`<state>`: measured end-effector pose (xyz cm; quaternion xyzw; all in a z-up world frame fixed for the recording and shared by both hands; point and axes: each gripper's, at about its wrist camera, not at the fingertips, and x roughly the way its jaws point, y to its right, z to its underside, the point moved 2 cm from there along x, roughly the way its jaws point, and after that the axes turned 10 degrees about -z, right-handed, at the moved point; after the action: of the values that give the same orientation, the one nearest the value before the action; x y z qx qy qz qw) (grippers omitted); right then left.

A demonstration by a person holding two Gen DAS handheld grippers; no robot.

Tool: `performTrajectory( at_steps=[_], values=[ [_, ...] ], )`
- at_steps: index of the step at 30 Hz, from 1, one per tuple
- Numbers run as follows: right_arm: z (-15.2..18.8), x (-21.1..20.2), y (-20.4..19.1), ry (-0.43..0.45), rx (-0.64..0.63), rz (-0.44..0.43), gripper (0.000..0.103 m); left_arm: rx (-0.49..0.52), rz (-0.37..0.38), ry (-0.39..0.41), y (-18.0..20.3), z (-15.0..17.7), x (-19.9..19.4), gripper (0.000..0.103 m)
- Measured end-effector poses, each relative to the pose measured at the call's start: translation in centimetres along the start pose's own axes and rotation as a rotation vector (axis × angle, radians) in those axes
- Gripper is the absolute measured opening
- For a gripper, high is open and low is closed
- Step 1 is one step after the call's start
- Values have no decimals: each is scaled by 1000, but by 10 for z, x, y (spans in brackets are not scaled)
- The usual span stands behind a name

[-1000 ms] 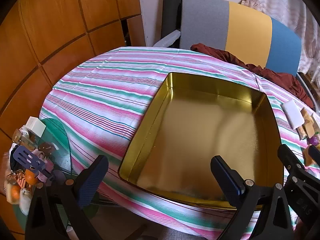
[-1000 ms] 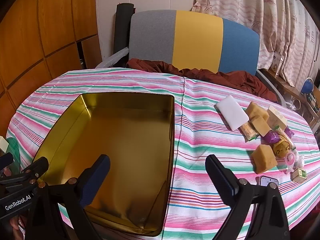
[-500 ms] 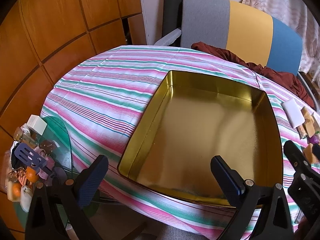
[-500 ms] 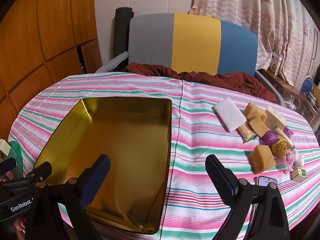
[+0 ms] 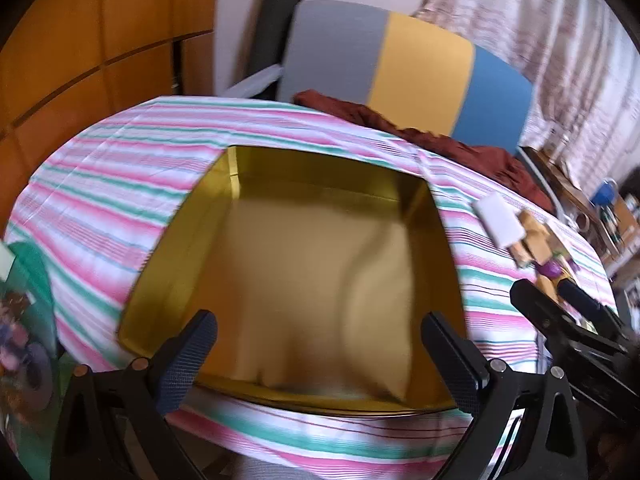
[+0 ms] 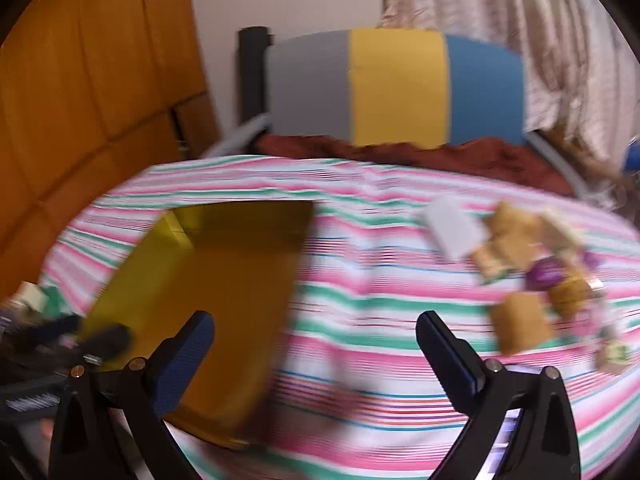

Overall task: Organize objects
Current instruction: 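Move both tools from the gold tray toward the cluster of items, then grasp the yellow sponge with the left tool while the right grasps the green box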

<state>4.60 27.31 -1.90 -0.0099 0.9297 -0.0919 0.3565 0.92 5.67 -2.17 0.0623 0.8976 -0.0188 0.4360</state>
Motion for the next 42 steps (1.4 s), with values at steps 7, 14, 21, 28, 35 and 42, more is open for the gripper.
performTrajectory(
  at_steps=[7,14,21,28,35,42],
  values=[
    [25,-34,113,25,157,218,89,135,95,0,59,3,-6,102],
    [59,-89,253,90,373,497,89,175,288,-59,102,9,-9,103],
    [82,-91,323,25,426,499,89,252,336,-118,140,19,-8,103],
    [86,-77,331,34,418,435,89,273,361,-165,162,23,1,103],
    [89,-59,319,1,350,466,89,307,369,-181,191,16,12,103],
    [95,-61,318,65,376,357,53,345,366,-186,223,9,30,103]
  ],
)
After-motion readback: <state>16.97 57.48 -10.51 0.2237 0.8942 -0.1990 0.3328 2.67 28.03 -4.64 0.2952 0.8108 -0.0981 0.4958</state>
